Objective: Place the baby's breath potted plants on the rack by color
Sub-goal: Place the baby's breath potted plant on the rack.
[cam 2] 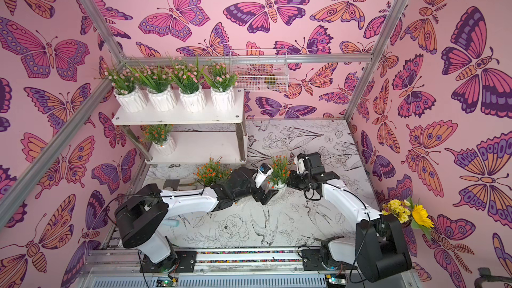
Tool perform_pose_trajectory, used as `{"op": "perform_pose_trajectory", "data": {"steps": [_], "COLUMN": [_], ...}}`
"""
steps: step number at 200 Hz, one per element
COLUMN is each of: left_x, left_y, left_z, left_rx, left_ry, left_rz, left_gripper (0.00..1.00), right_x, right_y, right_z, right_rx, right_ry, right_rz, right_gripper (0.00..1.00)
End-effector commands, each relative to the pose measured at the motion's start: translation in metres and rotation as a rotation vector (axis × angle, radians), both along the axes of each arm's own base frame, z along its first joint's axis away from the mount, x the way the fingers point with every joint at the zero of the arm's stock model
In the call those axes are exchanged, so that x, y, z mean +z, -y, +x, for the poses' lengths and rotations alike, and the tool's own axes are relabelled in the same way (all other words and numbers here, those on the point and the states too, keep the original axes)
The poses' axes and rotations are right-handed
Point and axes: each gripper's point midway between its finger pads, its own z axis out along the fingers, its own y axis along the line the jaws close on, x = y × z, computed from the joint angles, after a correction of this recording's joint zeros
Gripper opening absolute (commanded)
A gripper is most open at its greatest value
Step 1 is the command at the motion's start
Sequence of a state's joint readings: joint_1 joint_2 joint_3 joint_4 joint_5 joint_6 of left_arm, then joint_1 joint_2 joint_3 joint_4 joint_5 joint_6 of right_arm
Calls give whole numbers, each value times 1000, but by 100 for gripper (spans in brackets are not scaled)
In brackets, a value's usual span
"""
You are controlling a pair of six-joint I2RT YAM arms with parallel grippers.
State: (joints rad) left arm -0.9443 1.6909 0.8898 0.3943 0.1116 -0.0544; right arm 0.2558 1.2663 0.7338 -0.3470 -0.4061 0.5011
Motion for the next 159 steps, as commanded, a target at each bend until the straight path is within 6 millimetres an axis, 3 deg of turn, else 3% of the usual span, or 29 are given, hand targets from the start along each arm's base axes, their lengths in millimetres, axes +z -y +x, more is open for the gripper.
{"op": "perform_pose_trajectory", "data": {"steps": [1,159], "left_x": [7,6], "left_y": [14,43], "left_z": [1,-2], "left_rx": [-24,-87], "left_ry": [11,9], "left_rz": [-33,-43], "left_gripper": [100,100], "right_x": [25,54], "right_y": [-7,3], "right_z": [8,-4], "right_rx": [11,14], "right_ry": [75,121], "right_rz": [61,24], "right_gripper": [0,0]}}
